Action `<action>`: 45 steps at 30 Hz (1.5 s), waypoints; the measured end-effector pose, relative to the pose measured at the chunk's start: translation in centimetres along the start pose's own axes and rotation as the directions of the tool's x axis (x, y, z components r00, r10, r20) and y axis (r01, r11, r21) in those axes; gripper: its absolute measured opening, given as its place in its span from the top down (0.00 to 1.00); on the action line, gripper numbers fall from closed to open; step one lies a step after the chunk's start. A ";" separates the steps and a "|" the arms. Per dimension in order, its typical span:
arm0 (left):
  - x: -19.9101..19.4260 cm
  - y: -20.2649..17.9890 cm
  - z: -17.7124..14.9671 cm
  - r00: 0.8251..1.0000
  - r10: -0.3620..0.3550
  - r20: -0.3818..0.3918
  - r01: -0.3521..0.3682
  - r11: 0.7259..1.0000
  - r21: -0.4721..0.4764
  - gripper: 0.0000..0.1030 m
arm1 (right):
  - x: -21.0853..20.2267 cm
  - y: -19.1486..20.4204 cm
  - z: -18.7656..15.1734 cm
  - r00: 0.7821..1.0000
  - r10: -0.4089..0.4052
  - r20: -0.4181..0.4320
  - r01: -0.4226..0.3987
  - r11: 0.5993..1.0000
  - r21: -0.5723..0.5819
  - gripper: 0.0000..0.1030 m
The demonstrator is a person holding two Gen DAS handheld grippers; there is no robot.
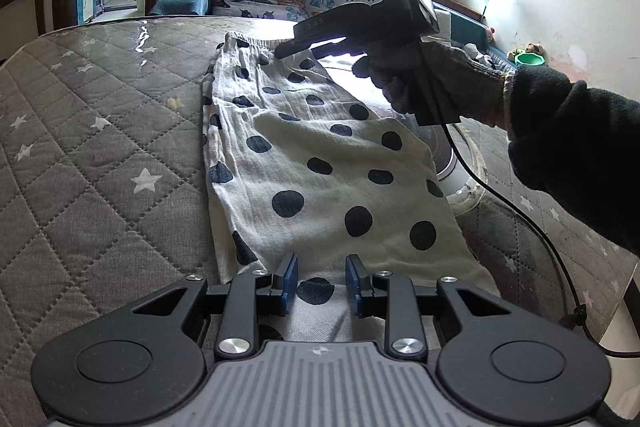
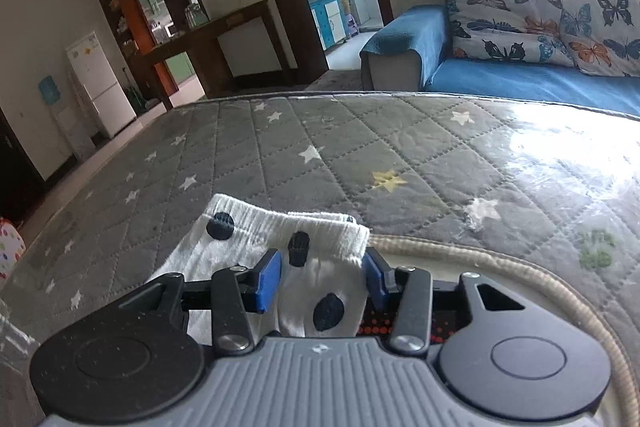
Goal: Fold clothes
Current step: 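Grasp the waistband of the folded pants with the right tool, then lift the waistband with the right tool and fold it toward the hem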
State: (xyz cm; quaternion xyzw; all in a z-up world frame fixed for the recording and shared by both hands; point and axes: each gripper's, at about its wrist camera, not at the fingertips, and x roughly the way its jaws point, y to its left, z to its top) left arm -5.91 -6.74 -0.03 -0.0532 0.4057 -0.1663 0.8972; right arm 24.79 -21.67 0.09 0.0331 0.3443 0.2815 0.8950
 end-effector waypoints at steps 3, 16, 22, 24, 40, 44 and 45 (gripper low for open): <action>0.0 0.0 0.0 1.000 0.001 0.001 -0.001 1.000 -0.007 0.72 | 0.1 -0.1 0.0 1.000 0.008 -0.003 -0.008 1.000 0.008 0.81; -0.1 0.0 0.2 1.000 0.004 0.005 -0.004 0.999 -0.036 0.69 | -5.5 3.0 -0.1 0.993 0.115 0.031 -0.113 0.992 -0.047 0.91; -1.0 1.1 -0.5 0.999 0.022 0.029 -0.020 0.998 -0.066 0.65 | -9.2 5.1 -0.2 0.984 0.173 0.050 -0.168 0.981 -0.093 0.92; -1.5 1.6 -0.7 0.999 0.026 0.042 -0.022 0.997 -0.080 0.64 | -10.5 5.8 -0.3 0.980 0.192 0.056 -0.186 0.977 -0.108 0.92; -6.9 7.9 -2.1 0.978 0.136 0.156 -0.107 0.977 -0.182 0.61 | -21.9 15.2 -10.0 0.938 0.346 -0.023 -0.322 0.843 -0.430 0.92; -8.2 8.4 -1.4 0.973 0.131 0.188 -0.099 0.981 -0.168 0.60 | -22.2 16.4 -11.9 0.945 0.323 -0.047 -0.300 0.804 -0.514 0.92; -8.3 8.1 -1.3 0.975 0.108 0.195 -0.079 0.985 -0.150 0.59 | -22.3 16.7 -12.4 0.947 0.317 -0.053 -0.295 0.792 -0.534 0.92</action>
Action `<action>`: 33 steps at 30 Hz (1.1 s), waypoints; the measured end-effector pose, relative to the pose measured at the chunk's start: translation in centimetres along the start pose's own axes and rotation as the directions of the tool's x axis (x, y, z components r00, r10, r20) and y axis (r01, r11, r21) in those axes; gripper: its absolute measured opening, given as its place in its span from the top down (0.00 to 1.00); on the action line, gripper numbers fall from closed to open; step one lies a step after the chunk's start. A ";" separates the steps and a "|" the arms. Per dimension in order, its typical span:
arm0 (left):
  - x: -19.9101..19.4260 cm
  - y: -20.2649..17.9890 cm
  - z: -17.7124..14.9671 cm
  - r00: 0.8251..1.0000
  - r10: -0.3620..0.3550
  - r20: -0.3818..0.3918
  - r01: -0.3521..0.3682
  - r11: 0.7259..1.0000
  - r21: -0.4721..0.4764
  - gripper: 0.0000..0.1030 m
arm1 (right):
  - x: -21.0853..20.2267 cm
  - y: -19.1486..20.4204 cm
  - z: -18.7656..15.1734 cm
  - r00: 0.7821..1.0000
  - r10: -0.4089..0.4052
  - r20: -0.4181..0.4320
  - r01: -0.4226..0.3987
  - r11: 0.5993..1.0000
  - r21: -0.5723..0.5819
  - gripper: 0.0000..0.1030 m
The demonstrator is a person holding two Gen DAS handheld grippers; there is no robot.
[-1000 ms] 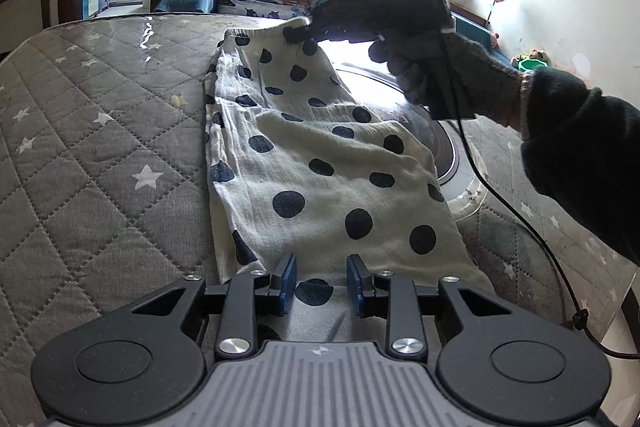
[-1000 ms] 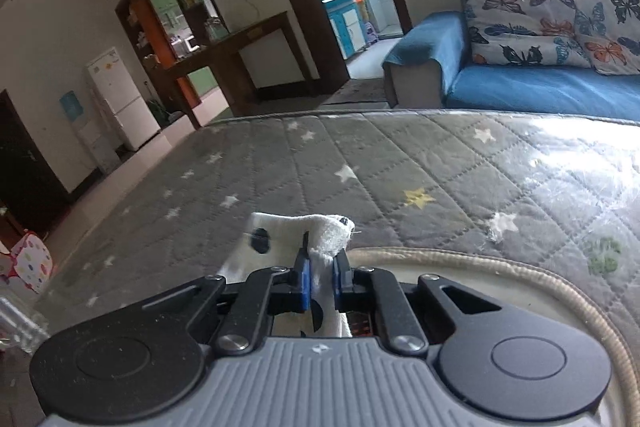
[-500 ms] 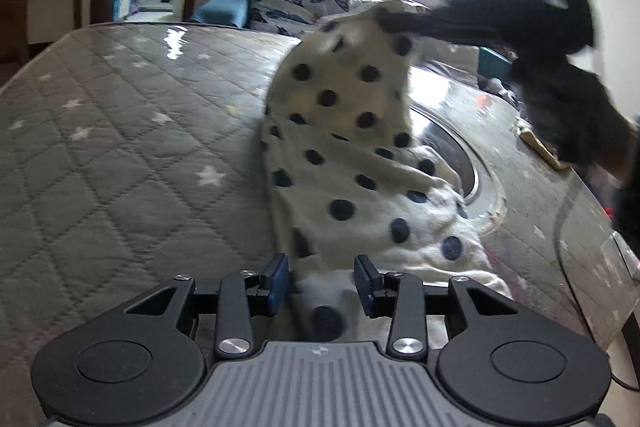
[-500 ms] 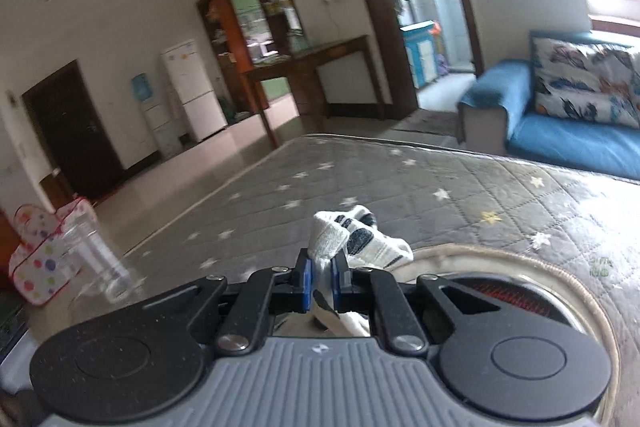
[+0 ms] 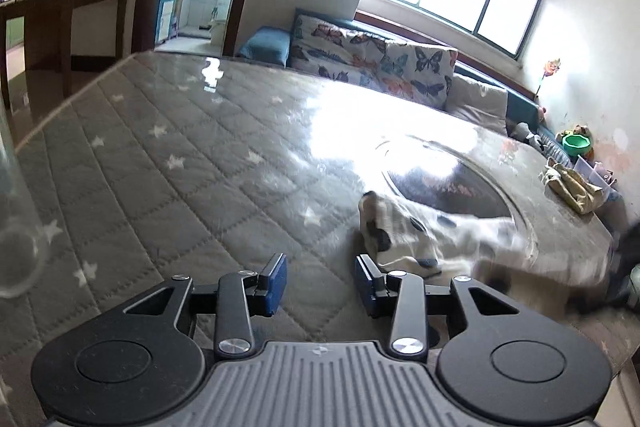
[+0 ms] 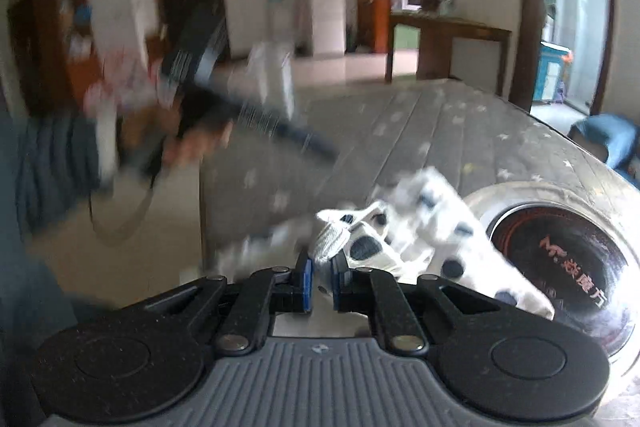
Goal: Fold clothes
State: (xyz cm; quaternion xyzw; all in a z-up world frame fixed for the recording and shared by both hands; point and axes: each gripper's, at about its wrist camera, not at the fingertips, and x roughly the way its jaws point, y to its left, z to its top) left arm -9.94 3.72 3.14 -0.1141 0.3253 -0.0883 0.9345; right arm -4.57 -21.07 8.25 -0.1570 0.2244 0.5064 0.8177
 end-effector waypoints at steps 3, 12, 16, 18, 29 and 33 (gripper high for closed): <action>-0.3 -1.3 0.3 0.997 -0.078 0.006 0.078 0.996 0.045 0.57 | 0.1 1.6 -0.7 1.000 -0.008 -0.024 0.007 0.997 -0.071 0.92; 0.7 -8.3 -0.1 0.951 -0.302 -0.063 0.306 0.901 0.308 0.55 | 0.6 6.2 -2.8 0.995 -0.043 -0.092 0.016 0.960 -0.281 0.91; 3.3 -10.1 0.9 0.942 -0.315 -0.114 0.334 0.892 0.304 0.44 | 0.8 8.3 -3.7 0.991 -0.063 -0.119 0.015 0.929 -0.371 0.91; 4.7 -10.8 1.5 0.937 -0.321 -0.140 0.349 0.890 0.292 0.37 | 0.9 9.3 -4.1 0.989 -0.074 -0.131 0.013 0.910 -0.415 0.91; 10.1 -11.5 1.5 0.917 -0.289 -0.274 0.353 0.907 0.228 0.42 | 0.2 11.5 -8.5 0.985 -0.102 -0.142 0.016 0.861 -0.508 0.91; 9.9 -10.6 1.2 0.915 -0.281 -0.290 0.347 0.914 0.210 0.75 | 0.0 11.5 -9.1 0.984 -0.116 -0.139 0.027 0.854 -0.519 0.91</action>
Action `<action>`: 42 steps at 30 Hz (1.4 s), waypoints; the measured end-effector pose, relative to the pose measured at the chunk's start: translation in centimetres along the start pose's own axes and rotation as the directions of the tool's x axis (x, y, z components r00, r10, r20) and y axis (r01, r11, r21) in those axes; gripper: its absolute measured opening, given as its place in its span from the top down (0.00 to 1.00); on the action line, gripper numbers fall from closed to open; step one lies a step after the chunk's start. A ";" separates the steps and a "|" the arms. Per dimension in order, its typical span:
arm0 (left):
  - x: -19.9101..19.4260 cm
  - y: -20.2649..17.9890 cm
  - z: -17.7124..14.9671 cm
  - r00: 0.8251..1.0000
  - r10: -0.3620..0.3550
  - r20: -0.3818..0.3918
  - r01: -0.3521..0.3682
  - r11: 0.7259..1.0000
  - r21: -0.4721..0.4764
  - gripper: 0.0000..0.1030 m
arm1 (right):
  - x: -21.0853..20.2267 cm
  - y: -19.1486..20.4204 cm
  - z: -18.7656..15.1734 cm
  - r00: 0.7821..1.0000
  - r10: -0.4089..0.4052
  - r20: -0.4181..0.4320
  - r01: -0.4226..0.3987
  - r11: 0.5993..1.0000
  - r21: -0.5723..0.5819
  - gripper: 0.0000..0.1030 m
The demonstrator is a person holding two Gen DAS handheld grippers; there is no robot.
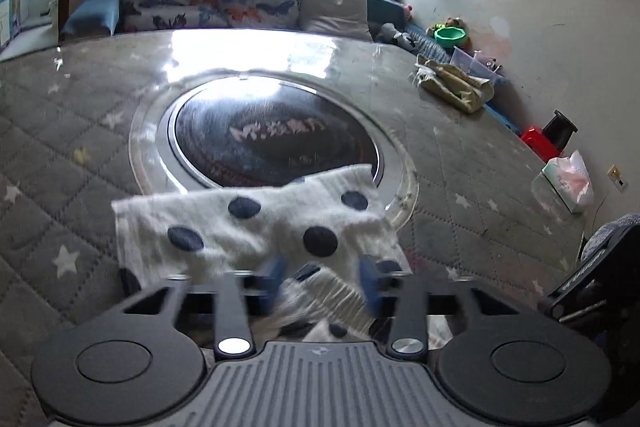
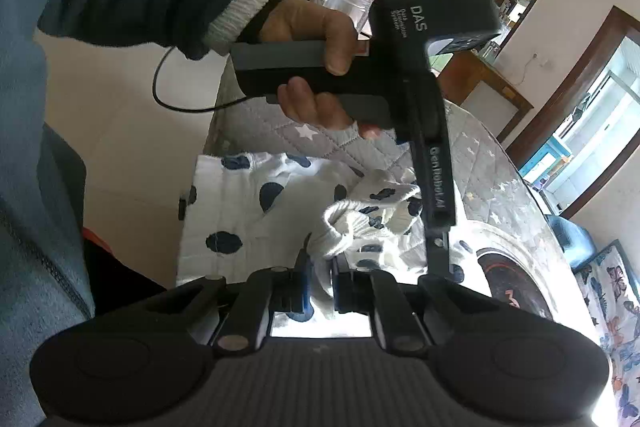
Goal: Fold clothes
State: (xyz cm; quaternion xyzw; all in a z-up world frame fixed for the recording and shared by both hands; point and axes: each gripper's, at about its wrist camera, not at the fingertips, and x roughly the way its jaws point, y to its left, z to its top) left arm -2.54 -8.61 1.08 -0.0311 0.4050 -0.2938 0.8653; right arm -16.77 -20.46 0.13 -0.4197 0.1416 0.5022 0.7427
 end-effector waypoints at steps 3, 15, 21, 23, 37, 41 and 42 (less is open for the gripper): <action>-1.7 0.4 -0.8 0.999 0.004 0.050 -0.003 1.000 -0.018 0.84 | 0.3 0.1 0.2 1.000 -0.015 -0.008 0.014 1.000 -0.021 0.91; -11.3 0.9 -6.8 0.976 -0.012 0.219 0.028 0.997 -0.071 0.84 | 0.0 0.2 0.0 0.999 -0.026 -0.026 0.026 1.000 -0.008 0.83; -11.6 0.7 -8.2 0.978 -0.002 0.209 0.018 0.997 -0.075 0.75 | -0.3 0.2 0.7 1.000 -0.013 -0.019 0.013 1.000 0.000 0.66; -11.7 0.8 -8.4 0.978 0.001 0.208 0.016 0.997 -0.079 0.71 | -0.4 0.2 0.9 1.000 -0.008 -0.017 0.008 1.000 0.002 0.62; -12.4 1.6 -9.6 0.977 0.018 0.211 0.014 0.989 -0.147 0.53 | 0.3 0.5 1.6 1.000 0.011 0.003 -0.011 1.000 -0.027 0.66; -12.3 2.4 -10.1 0.978 0.000 0.208 0.046 0.975 -0.216 0.45 | 0.1 -0.1 1.8 0.999 0.038 0.003 -0.038 0.999 0.022 0.77; -11.9 2.5 -10.1 0.981 -0.002 0.196 0.047 0.973 -0.228 0.42 | 0.1 -0.3 1.8 0.999 0.043 0.003 -0.043 0.998 0.039 0.85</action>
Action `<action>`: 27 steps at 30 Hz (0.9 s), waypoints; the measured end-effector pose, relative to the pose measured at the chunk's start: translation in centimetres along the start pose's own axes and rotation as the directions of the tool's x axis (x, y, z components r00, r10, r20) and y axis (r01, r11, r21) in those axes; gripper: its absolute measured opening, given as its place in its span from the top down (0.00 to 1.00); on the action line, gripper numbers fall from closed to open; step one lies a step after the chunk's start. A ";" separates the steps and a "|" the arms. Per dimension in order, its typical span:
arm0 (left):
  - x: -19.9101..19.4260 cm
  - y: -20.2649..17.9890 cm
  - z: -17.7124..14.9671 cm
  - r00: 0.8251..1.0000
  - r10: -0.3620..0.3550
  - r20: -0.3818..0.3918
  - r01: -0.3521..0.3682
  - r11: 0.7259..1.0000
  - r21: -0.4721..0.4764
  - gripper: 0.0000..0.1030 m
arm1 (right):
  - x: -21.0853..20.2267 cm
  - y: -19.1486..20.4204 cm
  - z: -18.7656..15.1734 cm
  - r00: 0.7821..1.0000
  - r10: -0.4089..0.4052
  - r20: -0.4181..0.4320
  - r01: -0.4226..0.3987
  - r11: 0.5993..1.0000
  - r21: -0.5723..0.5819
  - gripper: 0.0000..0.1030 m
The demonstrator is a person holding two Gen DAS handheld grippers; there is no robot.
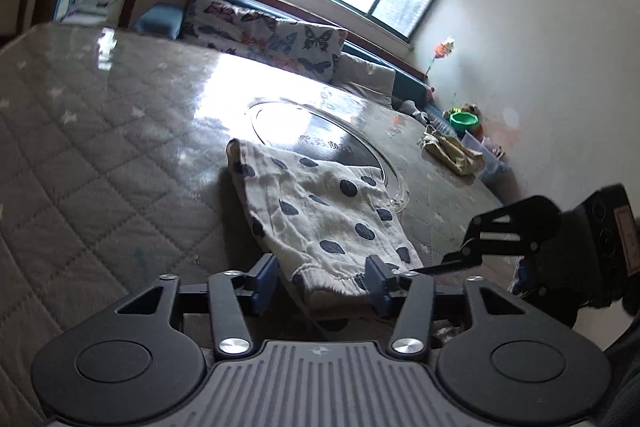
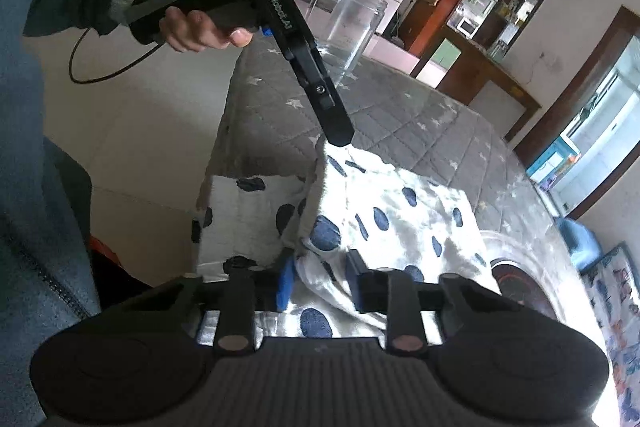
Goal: Fold clothes
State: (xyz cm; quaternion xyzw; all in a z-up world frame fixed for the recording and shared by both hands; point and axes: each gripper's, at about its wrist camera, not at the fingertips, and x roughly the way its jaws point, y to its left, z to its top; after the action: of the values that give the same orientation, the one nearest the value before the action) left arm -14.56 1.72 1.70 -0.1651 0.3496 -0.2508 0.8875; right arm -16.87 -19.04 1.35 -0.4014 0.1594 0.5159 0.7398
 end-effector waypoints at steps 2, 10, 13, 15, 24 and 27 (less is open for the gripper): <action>0.6 0.2 -0.1 1.000 0.005 -0.025 -0.005 1.000 -0.022 0.42 | -0.2 -0.4 0.1 1.000 0.011 0.001 -0.011 0.999 0.033 0.85; 1.6 0.7 0.0 0.997 -0.069 -0.046 0.063 0.991 -0.118 0.76 | -1.1 -2.3 0.7 0.999 0.029 0.017 -0.032 0.987 0.156 0.87; 0.9 1.5 0.1 0.994 -0.101 -0.034 0.094 0.982 -0.163 0.82 | -1.7 -2.9 0.9 0.999 0.028 0.028 -0.032 0.980 0.194 0.87; 0.6 1.8 0.1 0.993 -0.115 -0.025 0.108 0.976 -0.192 0.82 | -1.9 -3.3 1.1 0.999 0.026 0.033 -0.033 0.976 0.216 0.87; 0.9 2.6 -0.4 0.994 -0.091 -0.062 0.070 0.958 -0.279 0.50 | -1.4 -3.3 1.1 0.999 0.023 0.029 -0.029 0.975 0.220 0.87; 1.5 2.9 -0.7 0.989 -0.130 -0.073 0.101 0.944 -0.314 0.61 | -0.9 -3.4 1.5 0.999 0.013 0.029 -0.020 0.974 0.227 0.87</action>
State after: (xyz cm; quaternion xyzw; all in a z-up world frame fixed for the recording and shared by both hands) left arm -13.13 3.21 -0.93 -0.3106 0.4152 -0.2520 0.8171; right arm -14.48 -19.00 4.33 -0.3058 0.2103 0.5059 0.7787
